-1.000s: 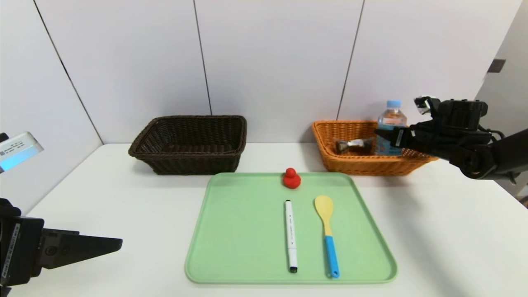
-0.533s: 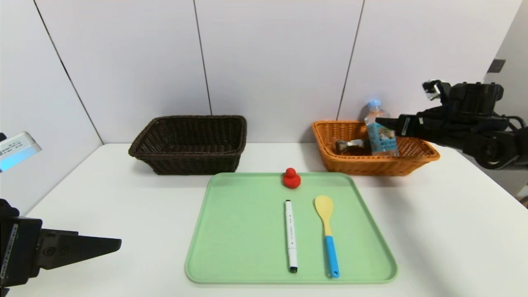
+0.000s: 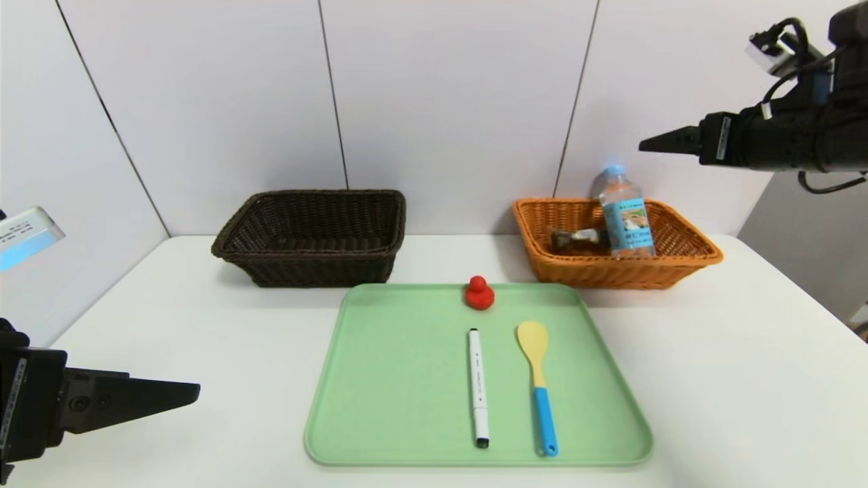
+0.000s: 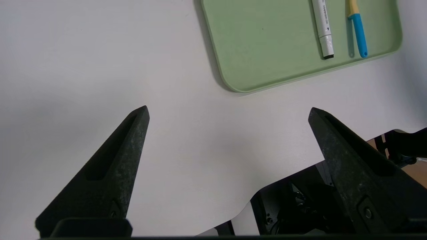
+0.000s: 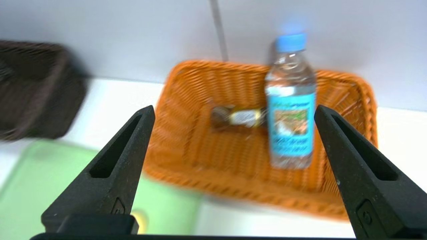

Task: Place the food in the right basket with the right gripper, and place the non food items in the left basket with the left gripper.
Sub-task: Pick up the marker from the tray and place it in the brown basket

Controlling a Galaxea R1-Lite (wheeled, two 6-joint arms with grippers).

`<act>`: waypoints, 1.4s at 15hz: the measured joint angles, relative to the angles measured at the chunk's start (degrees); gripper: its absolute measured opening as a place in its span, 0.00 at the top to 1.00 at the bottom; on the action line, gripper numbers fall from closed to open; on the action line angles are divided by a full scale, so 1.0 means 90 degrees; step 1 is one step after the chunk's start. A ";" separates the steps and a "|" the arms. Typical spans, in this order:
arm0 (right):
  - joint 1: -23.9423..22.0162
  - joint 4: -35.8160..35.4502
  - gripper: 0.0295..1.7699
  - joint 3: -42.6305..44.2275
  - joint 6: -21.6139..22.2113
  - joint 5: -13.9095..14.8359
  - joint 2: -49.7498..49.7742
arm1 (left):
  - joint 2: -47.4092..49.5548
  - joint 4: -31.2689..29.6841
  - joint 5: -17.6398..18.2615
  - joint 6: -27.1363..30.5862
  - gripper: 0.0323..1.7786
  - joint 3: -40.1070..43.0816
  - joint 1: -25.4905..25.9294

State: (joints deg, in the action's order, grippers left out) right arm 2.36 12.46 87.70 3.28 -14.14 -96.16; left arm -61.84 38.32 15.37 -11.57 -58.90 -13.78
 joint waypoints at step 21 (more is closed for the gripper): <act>0.3149 0.5010 0.04 0.1021 0.2496 0.0971 -0.0150 | -0.0083 -0.0024 0.0000 -0.0034 0.05 -0.0064 -0.0194</act>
State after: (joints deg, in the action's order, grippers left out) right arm 30.71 57.55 96.89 25.75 -5.40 -97.51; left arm -62.59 38.10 15.37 -11.87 -59.48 -15.52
